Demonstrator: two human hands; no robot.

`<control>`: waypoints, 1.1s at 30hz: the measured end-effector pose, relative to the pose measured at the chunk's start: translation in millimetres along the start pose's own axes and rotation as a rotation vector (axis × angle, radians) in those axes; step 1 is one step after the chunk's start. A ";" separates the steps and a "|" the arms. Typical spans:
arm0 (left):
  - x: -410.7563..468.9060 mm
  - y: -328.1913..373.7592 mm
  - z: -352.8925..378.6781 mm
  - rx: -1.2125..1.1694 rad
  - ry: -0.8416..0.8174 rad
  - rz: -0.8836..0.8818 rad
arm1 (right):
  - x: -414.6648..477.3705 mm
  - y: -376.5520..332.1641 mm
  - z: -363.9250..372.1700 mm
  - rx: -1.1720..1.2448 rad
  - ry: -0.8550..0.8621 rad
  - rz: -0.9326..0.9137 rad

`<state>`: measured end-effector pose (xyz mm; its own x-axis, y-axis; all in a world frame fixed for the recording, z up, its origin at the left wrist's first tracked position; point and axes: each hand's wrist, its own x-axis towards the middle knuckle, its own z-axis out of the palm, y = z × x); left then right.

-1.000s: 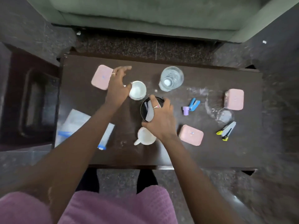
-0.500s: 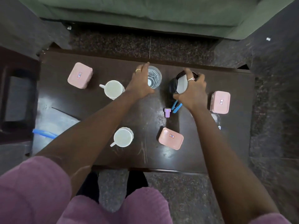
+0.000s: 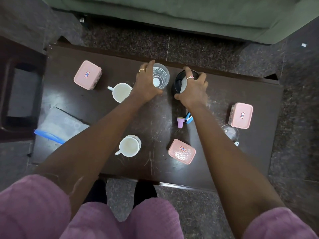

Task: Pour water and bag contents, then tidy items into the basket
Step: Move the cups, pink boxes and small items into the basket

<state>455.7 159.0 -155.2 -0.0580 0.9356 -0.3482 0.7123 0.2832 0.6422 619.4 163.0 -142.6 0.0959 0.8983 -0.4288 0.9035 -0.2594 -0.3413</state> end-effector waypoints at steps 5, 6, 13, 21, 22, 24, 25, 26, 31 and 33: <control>-0.8 0.9 2.2 -0.005 0.015 -0.021 | 1.5 -7.1 4.7 -0.025 0.012 0.008; -0.8 1.2 2.0 -0.008 0.019 -0.021 | 1.5 -7.2 5.1 -0.027 0.016 0.008; -2.3 2.3 2.7 0.012 0.026 -0.019 | 1.9 -9.9 7.0 -0.061 0.021 0.017; -2.6 -1.7 7.5 0.015 0.033 -0.018 | 0.3 -10.7 10.4 -0.049 0.029 0.008; -2.4 -1.7 7.1 0.016 0.029 -0.016 | 0.4 -10.0 10.1 -0.041 0.026 0.005; -2.0 -1.4 5.0 0.022 0.007 -0.013 | -0.3 -9.3 8.9 -0.038 0.024 -0.004; -2.4 -2.0 3.0 0.033 -0.006 -0.008 | -1.7 -9.0 8.6 -0.056 0.032 -0.014; -3.8 -3.1 0.5 0.046 -0.014 0.000 | -4.5 -8.9 8.5 -0.089 0.053 -0.031; -19.3 -29.6 -23.3 0.142 -0.023 0.010 | -39.6 -18.7 16.6 -0.181 0.313 -0.270; -26.9 -45.9 -33.3 0.278 -0.060 -0.027 | -63.1 -24.6 31.6 -0.149 0.420 -0.466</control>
<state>401.3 127.8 -152.6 -0.0440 0.9121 -0.4076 0.8760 0.2314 0.4231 577.9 101.4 -133.6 -0.1926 0.9750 0.1103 0.9353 0.2165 -0.2799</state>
